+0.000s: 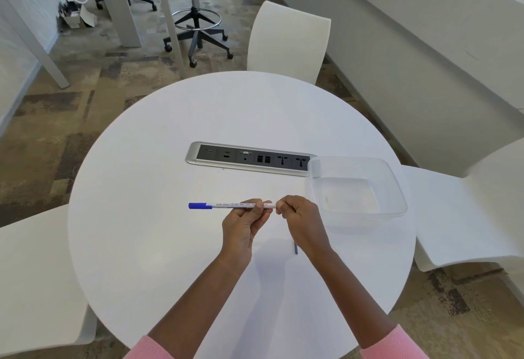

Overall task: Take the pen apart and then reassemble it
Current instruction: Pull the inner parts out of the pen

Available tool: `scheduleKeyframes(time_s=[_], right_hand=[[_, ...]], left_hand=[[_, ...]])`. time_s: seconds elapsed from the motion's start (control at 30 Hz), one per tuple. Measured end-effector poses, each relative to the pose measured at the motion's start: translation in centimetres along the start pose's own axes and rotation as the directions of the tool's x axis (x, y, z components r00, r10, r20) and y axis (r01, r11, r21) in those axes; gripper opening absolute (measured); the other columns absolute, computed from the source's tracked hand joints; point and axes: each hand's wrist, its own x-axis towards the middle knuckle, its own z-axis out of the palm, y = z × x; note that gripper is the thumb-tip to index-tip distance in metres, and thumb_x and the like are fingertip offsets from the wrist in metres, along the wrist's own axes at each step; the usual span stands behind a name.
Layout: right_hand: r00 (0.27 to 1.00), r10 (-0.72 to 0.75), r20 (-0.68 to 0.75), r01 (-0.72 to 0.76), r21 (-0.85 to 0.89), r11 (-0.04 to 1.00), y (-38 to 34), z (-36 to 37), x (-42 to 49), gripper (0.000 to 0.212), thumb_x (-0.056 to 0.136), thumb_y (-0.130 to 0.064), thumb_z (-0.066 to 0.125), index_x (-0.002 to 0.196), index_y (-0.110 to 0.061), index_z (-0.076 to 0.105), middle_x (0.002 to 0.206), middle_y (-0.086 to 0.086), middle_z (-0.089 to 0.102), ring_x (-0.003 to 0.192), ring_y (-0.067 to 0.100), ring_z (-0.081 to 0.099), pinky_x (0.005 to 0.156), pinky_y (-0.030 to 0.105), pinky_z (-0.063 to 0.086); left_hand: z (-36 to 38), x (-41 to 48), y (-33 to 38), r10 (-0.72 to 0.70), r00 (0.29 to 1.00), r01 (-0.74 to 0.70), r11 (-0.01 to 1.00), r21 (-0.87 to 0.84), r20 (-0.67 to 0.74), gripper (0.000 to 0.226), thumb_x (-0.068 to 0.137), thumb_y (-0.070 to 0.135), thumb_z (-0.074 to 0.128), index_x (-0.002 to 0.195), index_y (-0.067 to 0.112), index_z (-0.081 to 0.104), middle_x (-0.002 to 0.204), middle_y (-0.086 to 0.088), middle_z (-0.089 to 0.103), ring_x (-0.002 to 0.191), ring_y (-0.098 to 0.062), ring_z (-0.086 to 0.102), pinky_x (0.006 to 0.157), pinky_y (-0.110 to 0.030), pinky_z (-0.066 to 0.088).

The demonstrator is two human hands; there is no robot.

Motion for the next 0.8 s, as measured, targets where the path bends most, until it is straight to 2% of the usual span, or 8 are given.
scheduleKeyframes(time_s=[0.13,0.23,0.3,0.43,0.57,0.63,0.73,0.8], right_hand=[[0.999,0.012,0.045,-0.013,0.023,1.0,-0.2,0.2,-0.1,0.026,0.092,-0.013,0.042,0.071,-0.009,0.056,0.065,0.0,0.052,0.065,0.016,0.047,0.06,0.028,0.036],[0.997,-0.072,-0.013,0.072,0.002,0.997,0.3,0.2,-0.4,0.011,0.09,-0.013,0.05,0.089,-0.009,0.06,0.082,0.004,0.061,0.079,0.016,0.053,0.067,0.016,0.038],[0.989,-0.138,-0.053,0.135,-0.055,0.989,0.7,0.2,-0.4,0.008,0.087,-0.009,0.055,0.093,-0.008,0.06,0.086,0.008,0.063,0.079,0.017,0.054,0.067,0.01,0.037],[0.957,-0.277,-0.085,0.257,-0.19,0.947,1.2,0.5,0.1,0.007,0.084,-0.005,0.055,0.084,-0.005,0.062,0.08,0.011,0.063,0.073,0.02,0.052,0.068,0.012,0.036],[0.921,-0.37,-0.117,0.321,-0.307,0.896,1.7,0.7,0.4,0.02,0.085,-0.016,0.048,0.079,-0.003,0.062,0.07,0.013,0.059,0.069,0.015,0.044,0.066,0.02,0.035],[0.916,-0.382,-0.121,0.326,-0.331,0.886,1.7,0.8,0.5,0.025,0.084,-0.018,0.046,0.076,-0.002,0.063,0.066,0.014,0.058,0.067,0.014,0.039,0.064,0.021,0.034],[0.933,-0.35,-0.082,0.309,-0.318,0.897,1.4,0.6,0.5,0.016,0.08,-0.01,0.053,0.075,0.001,0.064,0.065,0.017,0.058,0.066,0.021,0.048,0.062,0.022,0.031],[0.953,-0.301,-0.04,0.279,-0.274,0.92,1.0,0.3,0.4,0.019,0.08,-0.012,0.051,0.077,0.002,0.064,0.069,0.018,0.059,0.068,0.028,0.051,0.061,0.02,0.03]], left_hand=[[0.0,0.3,0.2,0.001,1.0,-0.002,1.0,-0.01,-0.012,0.007,0.086,-0.001,0.054,0.085,-0.002,0.062,0.072,-0.007,0.072,0.066,-0.012,0.07,0.061,-0.016,0.056],[0.0,0.3,0.3,-0.005,1.0,0.004,1.0,-0.025,-0.027,0.008,0.086,-0.002,0.054,0.084,-0.001,0.062,0.071,-0.006,0.072,0.065,-0.012,0.07,0.063,-0.017,0.057],[0.0,0.3,0.4,-0.009,0.999,0.007,0.999,-0.032,-0.035,0.009,0.086,-0.002,0.054,0.084,0.0,0.063,0.071,-0.006,0.072,0.065,-0.013,0.071,0.064,-0.019,0.058],[-0.1,0.2,0.4,-0.018,0.999,0.016,0.999,-0.041,-0.047,0.01,0.086,-0.003,0.053,0.083,0.0,0.063,0.071,-0.007,0.071,0.063,-0.014,0.07,0.062,-0.018,0.058],[0.0,0.1,0.2,-0.008,0.999,0.007,1.0,-0.028,-0.041,0.01,0.087,-0.003,0.052,0.083,0.0,0.061,0.082,-0.013,0.066,0.063,-0.012,0.07,0.059,-0.016,0.056],[0.0,0.2,0.2,-0.006,0.999,0.005,1.0,-0.019,-0.038,0.009,0.087,-0.002,0.053,0.083,0.0,0.061,0.085,-0.014,0.065,0.063,-0.011,0.07,0.058,-0.015,0.055],[0.0,0.2,0.2,-0.005,0.999,0.005,1.0,-0.009,-0.04,0.008,0.087,-0.002,0.053,0.083,0.0,0.061,0.085,-0.014,0.064,0.062,-0.011,0.07,0.058,-0.015,0.055],[-0.1,0.2,0.2,-0.003,0.999,0.003,1.0,0.002,-0.034,0.008,0.087,-0.001,0.054,0.083,0.0,0.061,0.084,-0.014,0.065,0.063,-0.011,0.07,0.058,-0.015,0.055]])
